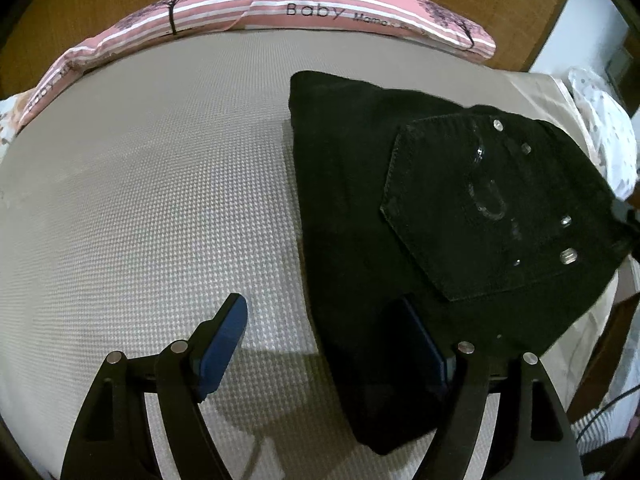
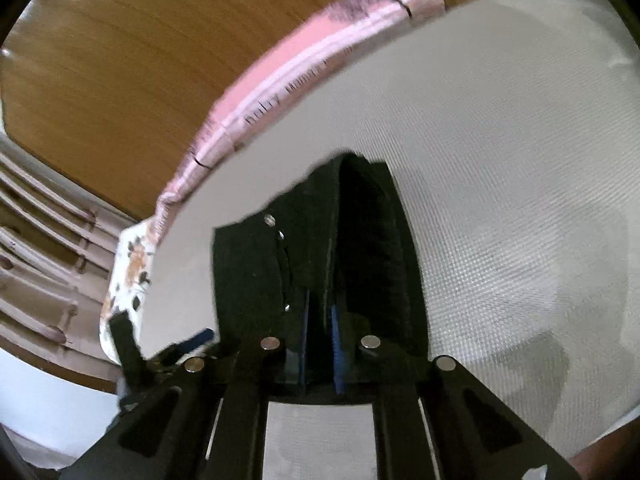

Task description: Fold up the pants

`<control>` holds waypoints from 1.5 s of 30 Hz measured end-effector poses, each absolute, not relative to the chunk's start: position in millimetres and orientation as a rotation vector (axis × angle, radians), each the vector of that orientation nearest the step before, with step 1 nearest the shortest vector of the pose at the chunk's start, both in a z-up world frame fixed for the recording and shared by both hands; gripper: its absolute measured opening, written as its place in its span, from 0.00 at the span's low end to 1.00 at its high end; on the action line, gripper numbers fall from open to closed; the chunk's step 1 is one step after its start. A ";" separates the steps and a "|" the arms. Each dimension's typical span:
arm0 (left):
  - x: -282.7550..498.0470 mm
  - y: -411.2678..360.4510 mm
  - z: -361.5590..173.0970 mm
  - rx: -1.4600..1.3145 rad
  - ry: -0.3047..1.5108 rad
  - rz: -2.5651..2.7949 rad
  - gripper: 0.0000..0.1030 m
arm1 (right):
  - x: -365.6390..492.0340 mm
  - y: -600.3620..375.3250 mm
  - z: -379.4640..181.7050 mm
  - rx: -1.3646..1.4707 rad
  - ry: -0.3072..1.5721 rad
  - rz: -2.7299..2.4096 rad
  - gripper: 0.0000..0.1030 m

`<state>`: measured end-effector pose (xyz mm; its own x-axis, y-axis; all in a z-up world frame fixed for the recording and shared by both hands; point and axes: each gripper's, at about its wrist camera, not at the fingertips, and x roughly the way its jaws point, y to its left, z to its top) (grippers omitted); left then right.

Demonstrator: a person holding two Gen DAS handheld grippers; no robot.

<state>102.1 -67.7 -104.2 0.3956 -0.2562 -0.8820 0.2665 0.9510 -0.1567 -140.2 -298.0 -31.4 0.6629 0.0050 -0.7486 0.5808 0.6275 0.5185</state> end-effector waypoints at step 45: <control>72.1 -79.4 -100.5 0.113 1.121 -0.355 0.82 | -143.7 -272.0 -76.4 0.694 1.031 -0.574 0.60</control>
<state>72.1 -79.4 -100.5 0.3854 -0.2213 -0.8958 0.3343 0.9384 -0.0880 -143.7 -272.0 -76.4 0.4059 -0.1053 -0.9078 0.7156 0.6544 0.2441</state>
